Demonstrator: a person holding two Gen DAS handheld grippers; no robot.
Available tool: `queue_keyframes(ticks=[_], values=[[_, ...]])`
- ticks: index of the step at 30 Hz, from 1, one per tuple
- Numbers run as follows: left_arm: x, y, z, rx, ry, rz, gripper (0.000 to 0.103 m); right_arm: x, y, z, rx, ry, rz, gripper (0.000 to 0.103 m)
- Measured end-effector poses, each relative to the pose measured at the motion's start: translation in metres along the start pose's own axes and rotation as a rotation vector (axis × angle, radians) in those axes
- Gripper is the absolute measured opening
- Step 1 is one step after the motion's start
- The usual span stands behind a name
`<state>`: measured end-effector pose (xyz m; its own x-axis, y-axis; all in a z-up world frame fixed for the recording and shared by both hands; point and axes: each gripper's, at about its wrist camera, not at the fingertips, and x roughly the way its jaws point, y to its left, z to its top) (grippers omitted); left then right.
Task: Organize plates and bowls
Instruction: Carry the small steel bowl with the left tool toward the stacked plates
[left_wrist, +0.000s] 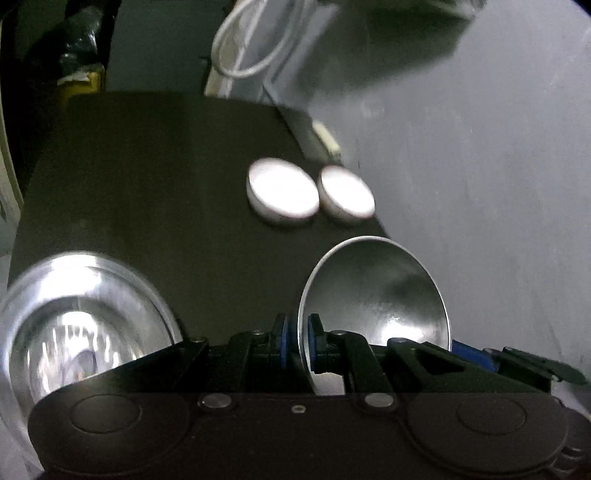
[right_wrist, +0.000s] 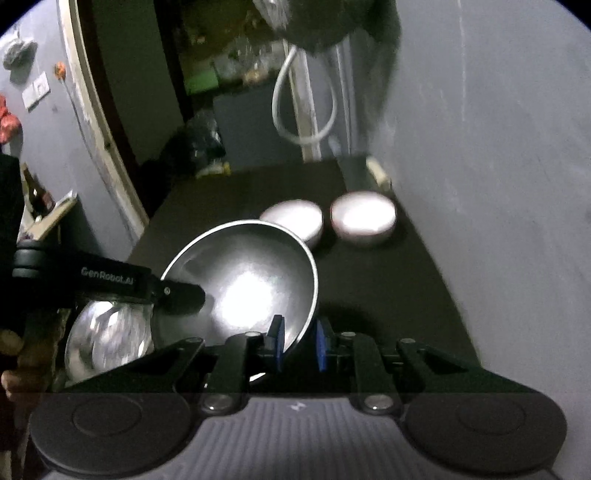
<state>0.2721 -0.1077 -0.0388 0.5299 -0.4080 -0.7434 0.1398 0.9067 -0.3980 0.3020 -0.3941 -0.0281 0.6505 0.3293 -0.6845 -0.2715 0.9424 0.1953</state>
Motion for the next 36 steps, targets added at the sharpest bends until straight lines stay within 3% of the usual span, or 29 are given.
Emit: queue_keyframes(ticks=[5, 10, 15, 23, 31, 36], values=[[-0.005, 0.003, -0.031, -0.022, 0.083, 0.001, 0.011, -0.009, -0.006, -0.018, -0.001, 0.078, 0.047, 0.020], [-0.017, 0.005, -0.040, 0.025, 0.135, -0.001, 0.011, -0.020, 0.005, -0.027, -0.015, 0.107, 0.064, 0.020], [-0.044, 0.018, -0.057, 0.046, 0.135, -0.021, 0.011, -0.033, 0.031, -0.039, -0.036, 0.112, 0.039, 0.020], [-0.093, 0.062, -0.095, -0.030, 0.129, -0.061, 0.011, -0.047, 0.092, -0.057, -0.157, 0.189, 0.049, 0.020], [-0.111, 0.096, -0.128, -0.077, 0.178, -0.004, 0.011, -0.043, 0.139, -0.088, -0.251, 0.277, 0.102, 0.021], [-0.120, 0.109, -0.133, -0.088, 0.201, 0.035, 0.012, -0.036, 0.157, -0.091, -0.270, 0.300, 0.136, 0.021]])
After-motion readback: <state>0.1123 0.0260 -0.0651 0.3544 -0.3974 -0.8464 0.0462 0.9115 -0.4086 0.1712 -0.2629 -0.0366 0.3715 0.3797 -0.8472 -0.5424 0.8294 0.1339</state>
